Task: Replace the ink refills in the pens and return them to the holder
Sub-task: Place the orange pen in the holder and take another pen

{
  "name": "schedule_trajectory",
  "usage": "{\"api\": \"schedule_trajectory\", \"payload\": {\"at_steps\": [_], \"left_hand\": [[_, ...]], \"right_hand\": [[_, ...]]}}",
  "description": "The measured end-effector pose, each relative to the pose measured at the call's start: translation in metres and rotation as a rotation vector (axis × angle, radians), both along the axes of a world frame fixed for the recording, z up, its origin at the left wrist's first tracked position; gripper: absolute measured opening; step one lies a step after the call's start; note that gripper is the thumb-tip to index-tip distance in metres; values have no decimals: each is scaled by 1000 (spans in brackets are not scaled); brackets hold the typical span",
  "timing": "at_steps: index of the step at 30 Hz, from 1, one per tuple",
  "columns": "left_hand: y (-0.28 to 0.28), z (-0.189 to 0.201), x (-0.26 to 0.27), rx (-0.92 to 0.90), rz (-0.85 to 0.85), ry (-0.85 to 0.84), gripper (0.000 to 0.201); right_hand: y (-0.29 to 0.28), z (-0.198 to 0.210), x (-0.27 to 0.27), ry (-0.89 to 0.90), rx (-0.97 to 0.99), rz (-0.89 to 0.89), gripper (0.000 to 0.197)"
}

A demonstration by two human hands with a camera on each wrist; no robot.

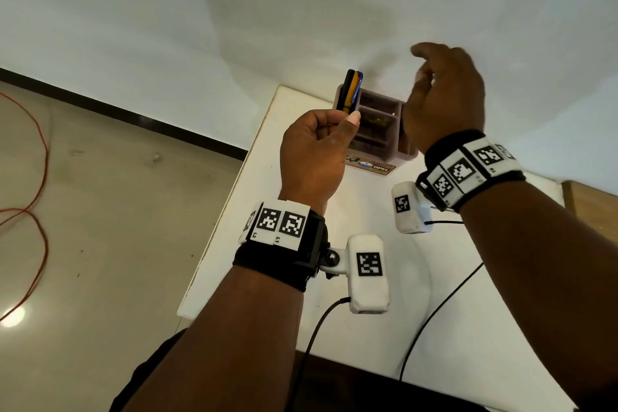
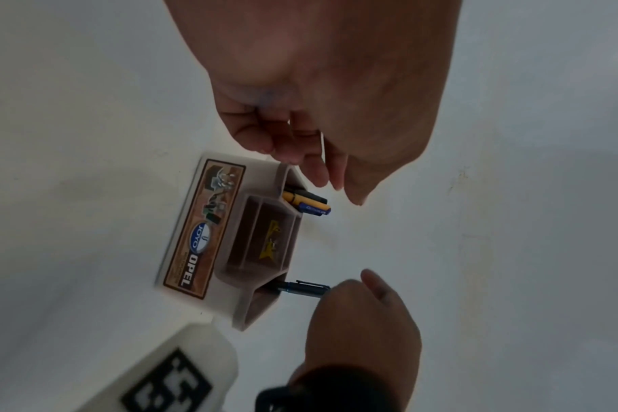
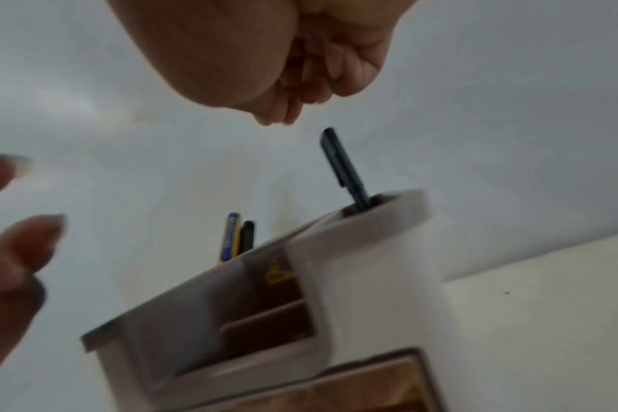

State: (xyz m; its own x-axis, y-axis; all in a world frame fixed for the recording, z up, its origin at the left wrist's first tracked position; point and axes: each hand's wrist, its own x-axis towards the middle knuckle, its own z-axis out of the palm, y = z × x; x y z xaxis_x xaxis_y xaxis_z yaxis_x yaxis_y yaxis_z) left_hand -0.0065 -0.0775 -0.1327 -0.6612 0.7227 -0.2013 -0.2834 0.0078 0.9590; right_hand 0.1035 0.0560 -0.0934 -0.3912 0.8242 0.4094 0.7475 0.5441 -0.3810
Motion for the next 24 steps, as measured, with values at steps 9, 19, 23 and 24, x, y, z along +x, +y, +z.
{"api": "schedule_trajectory", "payload": {"at_steps": [9,19,23,24], "left_hand": [[-1,2,4,-48,-71,84,11],[-2,3,1,-44,-108,124,14],[-3,6,13,-36,-154,183,14],[-3,6,19,-35,-178,214,14]], "right_hand": [[12,-12,24,-71,-112,-47,38],[-11,41,42,222,-12,-103,19],[-60,66,84,417,8,-164,15],[-74,66,95,456,-13,-194,14]]}}
